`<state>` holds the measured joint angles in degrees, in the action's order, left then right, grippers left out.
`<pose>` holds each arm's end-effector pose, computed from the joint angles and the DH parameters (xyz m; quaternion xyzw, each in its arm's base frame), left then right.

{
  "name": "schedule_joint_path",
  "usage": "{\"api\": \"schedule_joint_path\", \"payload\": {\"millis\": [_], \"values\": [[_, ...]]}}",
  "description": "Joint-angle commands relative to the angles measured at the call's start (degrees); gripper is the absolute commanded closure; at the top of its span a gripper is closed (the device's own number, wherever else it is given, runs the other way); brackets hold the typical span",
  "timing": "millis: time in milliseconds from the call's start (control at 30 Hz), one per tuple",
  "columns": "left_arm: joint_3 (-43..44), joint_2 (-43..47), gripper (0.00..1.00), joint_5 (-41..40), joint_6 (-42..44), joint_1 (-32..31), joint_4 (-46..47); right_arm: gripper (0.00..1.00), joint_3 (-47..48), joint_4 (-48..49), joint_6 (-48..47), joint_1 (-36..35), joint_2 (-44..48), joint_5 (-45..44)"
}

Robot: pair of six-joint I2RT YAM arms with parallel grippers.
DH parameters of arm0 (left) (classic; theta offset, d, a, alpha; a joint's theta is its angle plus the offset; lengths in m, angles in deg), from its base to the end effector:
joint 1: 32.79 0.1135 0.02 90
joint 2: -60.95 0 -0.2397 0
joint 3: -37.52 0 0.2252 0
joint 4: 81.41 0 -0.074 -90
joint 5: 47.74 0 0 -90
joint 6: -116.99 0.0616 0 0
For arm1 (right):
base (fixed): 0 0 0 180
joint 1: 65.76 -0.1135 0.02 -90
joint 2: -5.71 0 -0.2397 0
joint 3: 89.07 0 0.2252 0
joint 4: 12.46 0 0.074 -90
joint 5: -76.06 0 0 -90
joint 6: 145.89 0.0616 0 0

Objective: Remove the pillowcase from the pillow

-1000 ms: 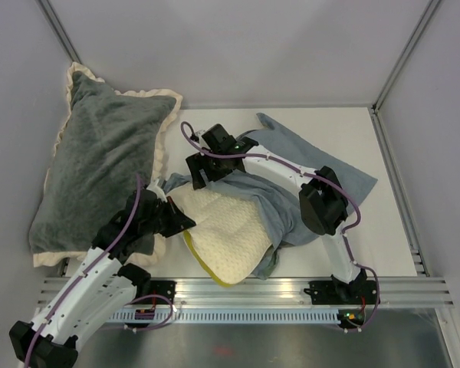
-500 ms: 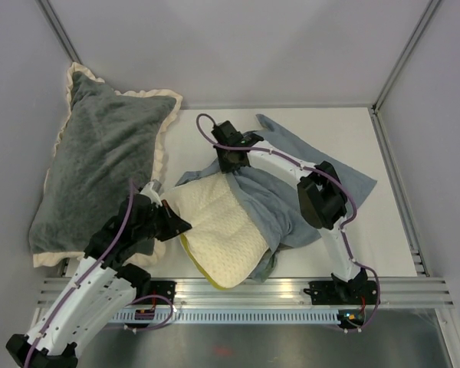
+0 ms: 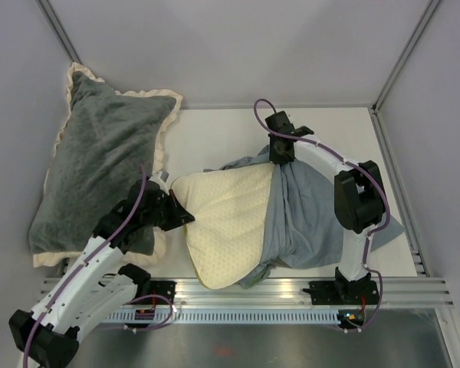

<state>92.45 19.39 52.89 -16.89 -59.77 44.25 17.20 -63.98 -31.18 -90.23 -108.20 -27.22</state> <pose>0.1386 -0.0833 0.2364 -0.0951 0.9018 -0.3082 0.2878 0.3781 0.1565 0.1877 0.0328 0.9575 0.0085 0.2865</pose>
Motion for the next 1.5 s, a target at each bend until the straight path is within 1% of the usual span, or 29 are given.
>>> {"api": "schedule_joint_path", "payload": {"millis": [0,67,133,233,400,467,533,600,733,833,900,933,967,1000,1033,1067,1100,1133,1167,1200,1267,1367,1467], "values": [[5.4,-5.0,0.98,0.1,4.5,0.0,1.3,1.00,-5.0,2.4,-0.3,1.5,5.2,-9.1],[8.1,-9.7,0.98,-0.3,6.1,0.1,1.7,1.00,-7.1,3.6,-0.2,1.5,8.1,-8.9],[10.2,-12.5,0.98,-1.6,6.9,0.1,2.3,1.00,-9.8,4.6,-0.1,1.5,9.8,-9.0],[11.3,-16.5,0.98,-2.7,7.7,0.1,2.9,1.00,-12.2,5.0,0.1,1.5,13.4,-7.5],[7.8,-14.9,0.98,-2.1,4.5,0.2,7.1,1.00,-18.4,10.6,0.5,1.3,17.7,3.7],[3.9,-13.5,0.98,0.0,1.7,0.1,11.4,1.00,-19.6,12.3,-0.4,0.0,19.2,5.5],[-0.7,-11.1,0.98,2.8,-1.4,0.1,16.4,1.00,-19.2,12.1,-1.0,-1.2,19.1,4.9],[-2.9,-10.4,0.98,4.1,-2.2,0.1,17.4,1.00,-18.7,10.9,-0.9,-1.5,18.9,4.1],[-2.2,-10.4,0.98,4.0,-0.5,0.1,14.4,1.00,-20.9,11.5,-0.1,-1.9,19.8,1.8],[-2.4,-9.9,0.98,4.3,0.0,0.1,13.8,0.96,-23.8,12.6,0.3,-2.2,20.4,0.0],[-2.7,-10.0,0.98,6.1,1.0,0.1,13.1,0.75,-25.2,12.6,-0.4,-3.1,21.0,-1.4],[-2.8,-10.3,0.98,7.1,1.5,0.1,13.3,0.61,-25.5,12.3,-1.0,-3.5,21.3,-2.4],[-3.0,-10.6,0.98,8.9,1.9,0.1,13.4,0.36,-25.7,12.0,-1.2,-3.8,21.5,-5.0],[-3.5,-10.8,0.96,9.7,2.6,0.1,13.4,0.24,-25.7,10.9,-1.2,-4.4,22.1,-6.0],[-3.7,-11.0,0.86,10.4,3.0,0.1,13.4,0.15,-25.7,10.4,-1.6,-4.6,22.3,-7.0],[-3.8,-10.8,0.79,10.8,3.4,0.1,13.0,0.02,-25.4,9.8,-1.7,-4.8,22.5,-8.1],[-3.8,-10.4,0.69,10.4,4.1,0.1,11.6,0.02,-25.3,8.6,-1.8,-5.0,22.7,-8.6],[-3.7,-9.8,0.47,10.0,4.5,0.1,10.5,0.02,-25.3,8.0,-1.8,-5.0,22.9,-9.1],[-3.7,-9.0,0.37,8.3,4.9,0.1,9.6,0.02,-25.2,6.8,-1.2,-5.0,23.2,-9.8],[-3.2,-7.1,0.09,6.7,4.9,0.1,6.8,0.02,-25.4,6.7,-1.0,-5.0,24.6,-10.5],[-2.0,-5.1,0.00,3.0,5.0,0.1,4.3,0.02,-27.7,8.1,0.2,-5.0,26.5,-10.7],[1.5,-1.8,0.00,-0.2,6.3,0.1,-0.7,0.02,-30.4,9.1,3.1,-5.0,30.1,-11.9],[4.1,0.6,0.00,-0.4,5.0,0.1,-4.9,0.02,-29.8,7.4,2.7,-4.9,31.2,-12.9]]}}
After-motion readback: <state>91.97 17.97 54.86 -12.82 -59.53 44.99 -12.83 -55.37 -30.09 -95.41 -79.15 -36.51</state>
